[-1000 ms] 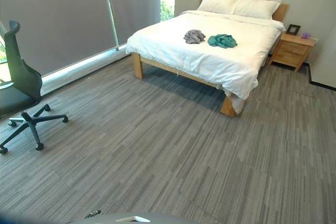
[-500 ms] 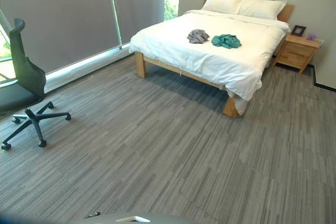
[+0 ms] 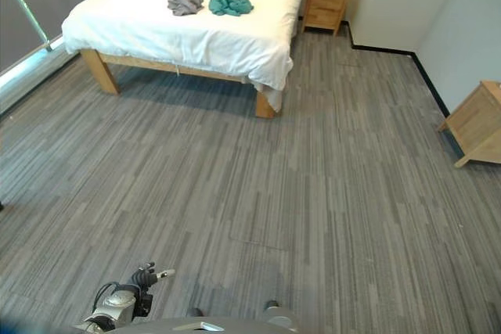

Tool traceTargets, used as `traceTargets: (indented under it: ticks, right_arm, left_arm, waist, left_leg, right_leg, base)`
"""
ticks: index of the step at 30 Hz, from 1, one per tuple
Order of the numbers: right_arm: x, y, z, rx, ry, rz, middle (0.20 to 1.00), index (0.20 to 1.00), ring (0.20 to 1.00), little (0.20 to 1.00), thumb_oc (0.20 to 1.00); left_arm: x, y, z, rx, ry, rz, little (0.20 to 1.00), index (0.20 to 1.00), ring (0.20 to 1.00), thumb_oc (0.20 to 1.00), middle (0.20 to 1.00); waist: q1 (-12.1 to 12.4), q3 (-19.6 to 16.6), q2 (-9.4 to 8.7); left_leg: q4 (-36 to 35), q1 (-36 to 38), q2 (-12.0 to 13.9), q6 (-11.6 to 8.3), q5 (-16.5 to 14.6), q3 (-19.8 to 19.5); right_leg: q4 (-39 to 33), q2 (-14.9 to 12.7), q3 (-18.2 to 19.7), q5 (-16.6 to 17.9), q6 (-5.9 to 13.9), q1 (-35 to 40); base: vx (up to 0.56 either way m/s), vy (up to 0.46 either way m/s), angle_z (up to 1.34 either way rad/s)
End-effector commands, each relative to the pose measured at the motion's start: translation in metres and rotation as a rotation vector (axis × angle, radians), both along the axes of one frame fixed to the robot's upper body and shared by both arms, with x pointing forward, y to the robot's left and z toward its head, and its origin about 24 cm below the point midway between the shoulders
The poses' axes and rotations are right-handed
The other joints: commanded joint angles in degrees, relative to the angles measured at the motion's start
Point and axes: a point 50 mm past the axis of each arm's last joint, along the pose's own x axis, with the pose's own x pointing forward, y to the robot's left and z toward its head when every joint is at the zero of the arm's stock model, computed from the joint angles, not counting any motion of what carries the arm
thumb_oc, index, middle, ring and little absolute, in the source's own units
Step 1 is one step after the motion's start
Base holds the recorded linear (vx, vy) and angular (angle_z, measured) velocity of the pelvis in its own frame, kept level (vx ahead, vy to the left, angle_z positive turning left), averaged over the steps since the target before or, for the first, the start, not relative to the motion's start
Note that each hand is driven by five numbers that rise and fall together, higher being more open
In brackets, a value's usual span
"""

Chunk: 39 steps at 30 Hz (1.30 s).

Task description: Pick up bed clothes into laundry basket.

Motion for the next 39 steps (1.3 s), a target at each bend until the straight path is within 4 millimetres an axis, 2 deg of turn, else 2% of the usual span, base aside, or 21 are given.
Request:
traceTargets:
  ticks: [1,2,3,4,5,8,13,16,17,19,20,22,24,25,26,27,29,30,33,36,39]
  right_arm:
    - [0.052,-0.014,0.003,-0.034,-0.155,0.064,1.0,1.0,1.0,1.0,1.0]
    - [0.062,-0.018,0.004,-0.045,-0.185,0.072,1.0,1.0,1.0,1.0,1.0]
    - [0.062,-0.018,0.004,-0.045,-0.186,0.072,1.0,1.0,1.0,1.0,1.0]
    - [0.069,-0.02,0.006,-0.052,-0.212,0.062,1.0,1.0,1.0,1.0,1.0]
    - [0.077,-0.022,0.007,-0.054,-0.248,0.035,1.0,1.0,1.0,1.0,1.0]
    - [0.087,-0.014,0.007,-0.022,-0.293,0.026,1.0,1.0,1.0,1.0,1.0]
    - [0.078,-0.009,0.004,-0.001,-0.263,-0.009,1.0,1.0,1.0,1.0,1.0]
    - [0.091,-0.01,0.006,0.004,-0.351,-0.142,1.0,1.0,1.0,1.0,1.0]
    - [0.111,-0.018,0.013,-0.006,-0.469,-0.246,1.0,1.0,1.0,1.0,1.0]
    - [0.151,-0.029,0.035,-0.008,-0.693,-0.283,1.0,1.0,1.0,1.0,1.0]
    - [0.151,-0.029,0.035,-0.008,-0.692,-0.283,1.0,1.0,1.0,1.0,1.0]
    - [0.186,-0.044,0.07,-0.054,-0.892,-0.213,1.0,1.0,1.0,1.0,1.0]
    - [0.211,-0.058,0.106,-0.115,-1.052,-0.143,1.0,1.0,1.0,1.0,1.0]
    - [0.226,-0.061,0.134,-0.128,-1.178,-0.089,1.0,1.0,1.0,1.0,1.0]
    - [0.226,-0.061,0.134,-0.128,-1.178,-0.088,1.0,1.0,1.0,1.0,1.0]
    - [0.239,-0.055,0.172,-0.135,-1.341,0.035,1.0,1.0,1.0,1.0,1.0]
    - [0.24,-0.05,0.179,-0.12,-1.375,0.063,1.0,1.0,1.0,1.0,1.0]
    - [0.241,-0.041,0.193,-0.116,-1.439,0.137,1.0,1.0,1.0,1.0,1.0]
    - [0.239,-0.032,0.193,-0.08,-1.463,0.147,1.0,1.0,1.0,1.0,1.0]
    - [0.234,-0.023,0.184,-0.069,-1.43,0.173,1.0,1.0,1.0,1.0,1.0]
    - [0.233,-0.002,0.169,-0.005,-1.391,0.182,1.0,1.0,1.0,1.0,1.0]
  left_arm:
    - [0.006,0.002,0.001,-0.029,-0.02,0.084,1.0,1.0,1.0,1.0,1.0]
    - [0.003,0.0,0.0,-0.034,-0.007,0.087,1.0,1.0,1.0,1.0,1.0]
    - [0.003,0.0,0.0,-0.034,-0.007,0.087,1.0,1.0,1.0,1.0,1.0]
    - [-0.001,-0.001,-0.002,-0.037,0.014,0.095,1.0,1.0,1.0,1.0,1.0]
    - [-0.013,-0.001,-0.006,-0.037,0.059,0.111,1.0,1.0,1.0,1.0,1.0]
    - [-0.042,0.0,-0.014,-0.032,0.163,0.127,1.0,1.0,1.0,1.0,1.0]
    - [-0.047,-0.002,-0.015,-0.037,0.169,0.101,1.0,1.0,1.0,1.0,1.0]
    - [-0.025,0.004,-0.008,-0.017,0.071,0.087,1.0,1.0,1.0,1.0,1.0]
    - [0.005,0.01,0.005,-0.02,-0.063,0.089,1.0,1.0,1.0,1.0,1.0]
    - [0.045,0.021,0.034,-0.042,-0.29,0.096,1.0,1.0,1.0,1.0,1.0]
    - [0.045,0.022,0.034,-0.041,-0.289,0.096,1.0,1.0,1.0,1.0,1.0]
    - [0.074,0.033,0.066,-0.015,-0.443,0.052,1.0,1.0,1.0,1.0,1.0]
    - [0.108,0.035,0.116,-0.007,-0.65,-0.039,1.0,1.0,1.0,1.0,1.0]
    - [0.122,0.03,0.158,-0.069,-0.843,-0.072,1.0,1.0,1.0,1.0,1.0]
    - [0.122,0.03,0.158,-0.069,-0.842,-0.072,1.0,1.0,1.0,1.0,1.0]
    - [0.126,0.021,0.192,-0.161,-0.989,-0.106,1.0,1.0,1.0,1.0,1.0]
    - [0.126,0.019,0.195,-0.166,-1.007,-0.112,1.0,1.0,1.0,1.0,1.0]
    - [0.127,0.012,0.207,-0.199,-1.068,-0.126,1.0,1.0,1.0,1.0,1.0]
    - [0.127,0.006,0.212,-0.218,-1.104,-0.126,1.0,1.0,1.0,1.0,1.0]
    - [0.124,-0.001,0.202,-0.22,-1.07,-0.129,1.0,1.0,1.0,1.0,1.0]
    - [0.119,-0.011,0.183,-0.238,-0.996,-0.112,1.0,1.0,1.0,1.0,1.0]
  waist:
    - [2.7,0.3,-1.94]
    - [3.1,0.8,-2.0]
    - [3.0,0.7,-2.02]
    - [3.2,0.7,-2.2]
    - [3.1,0.5,-2.41]
    - [2.6,-1.1,-1.88]
    - [2.9,-2.0,-0.82]
    - [3.0,-2.4,-0.18]
    - [3.1,-2.3,0.1]
    - [3.2,-1.9,0.25]
    - [3.2,-2.2,0.22]
    - [3.2,-2.2,0.39]
    - [3.3,-2.3,0.71]
    - [3.7,-2.3,0.71]
    - [3.7,-2.3,0.71]
    - [4.0,-2.4,0.42]
    - [4.0,-2.4,0.28]
    - [3.9,-2.4,0.01]
    - [3.9,-2.5,-0.27]
    - [3.8,-2.4,-0.36]
    - [3.7,-2.1,-0.24]
  left_leg:
    - [6.6,-3.6,0.3,-3.84,-0.4,-11.3]
    - [7.1,-4.3,-0.3,-4.0,-0.5,-14.3]
    - [7.1,-4.5,-0.4,-3.99,-0.3,-14.3]
    - [7.1,-4.9,-0.7,-4.05,-0.6,-16.7]
    - [6.7,-4.9,-0.5,-4.21,-1.0,-17.6]
    - [5.6,-2.8,0.8,-4.1,-1.6,-14.4]
    - [0.6,0.5,-1.1,-3.08,-2.0,-15.7]
    - [-1.7,1.4,-2.5,-2.38,-2.4,-15.6]
    - [-1.7,1.0,-3.0,-2.14,-2.7,-15.9]
    - [-1.7,1.3,-3.5,-1.8,-3.0,-16.3]
    - [-1.7,1.0,-3.5,-1.8,-2.9,-16.2]
    - [-1.7,1.1,-4.0,-1.49,-3.0,-16.5]
    - [-1.7,1.1,-4.3,-1.16,-3.1,-16.7]
    - [-1.7,1.0,-4.5,-0.95,-3.2,-17.1]
    - [-1.7,1.0,-4.5,-0.95,-3.2,-17.1]
    - [-1.7,1.1,-4.8,-0.72,-3.4,-17.3]
    - [-1.7,1.2,-4.9,-0.68,-3.6,-17.3]
    - [-1.7,1.3,-5.0,-0.53,-3.9,-17.2]
    - [-1.7,1.5,-5.0,-0.41,-4.1,-17.1]
    - [-1.7,1.6,-5.0,-0.26,-4.5,-16.9]
    - [-1.7,1.7,-5.0,-0.23,-4.6,-16.6]
  right_leg:
    - [-2.1,0.6,2.2,4.5,0.16,-1.0]
    - [-2.1,0.5,2.5,4.5,0.07,-0.9]
    - [-2.1,0.5,2.4,4.5,0.06,-1.1]
    - [-2.0,0.3,2.6,4.6,0.09,-1.1]
    - [-2.0,0.0,2.8,4.7,0.26,-1.1]
    - [-1.5,-0.9,2.0,4.2,0.27,-0.7]
    - [-0.5,-1.3,2.4,3.7,0.51,-0.4]
    - [0.7,-2.1,2.9,3.4,1.15,-0.7]
    - [1.2,-2.5,3.1,3.3,1.41,-1.1]
    - [1.3,-2.8,3.0,3.1,1.85,-0.8]
    - [1.3,-2.8,3.0,3.3,1.83,-1.1]
    - [1.3,-3.1,2.9,3.5,2.3,-0.9]
    - [1.3,-3.4,2.5,3.7,2.67,-0.7]
    - [1.3,-3.6,2.4,3.8,2.88,-0.6]
    - [1.3,-3.6,2.4,3.8,2.88,-0.6]
    - [1.1,-3.9,2.3,4.0,3.13,-0.5]
    - [1.1,-3.9,2.4,4.0,3.19,-0.5]
    - [1.0,-4.0,2.5,4.0,3.22,-0.3]
    - [0.9,-4.0,2.9,3.9,3.26,-0.3]
    - [0.4,-3.9,3.0,4.0,3.27,-0.1]
    - [0.0,-3.8,3.0,4.0,3.22,0.1]
  base:
    - [-0.09,-0.093,0.0]
    - [-0.06,-0.039,-0.17]
    - [-0.04,-0.034,-0.35]
    - [-0.01,-0.028,-0.44]
    - [0.0,-0.019,-0.23]
    - [0.07,0.045,0.2]
    - [0.09,0.112,0.11]
    - [0.06,0.15,-0.09]
    - [0.03,0.167,-0.01]
    - [0.02,0.11,0.05]
    - [0.02,0.063,0.08]
    - [0.03,0.075,0.06]
    - [0.03,0.084,0.02]
    - [0.02,0.053,0.04]
    - [0.05,0.075,0.14]
    - [0.04,0.048,0.14]
    - [0.04,0.032,0.06]
    - [0.0,0.0,0.0]
    - [0.04,0.012,-0.05]
    - [0.03,0.009,-0.07]
    - [0.03,0.006,-0.07]
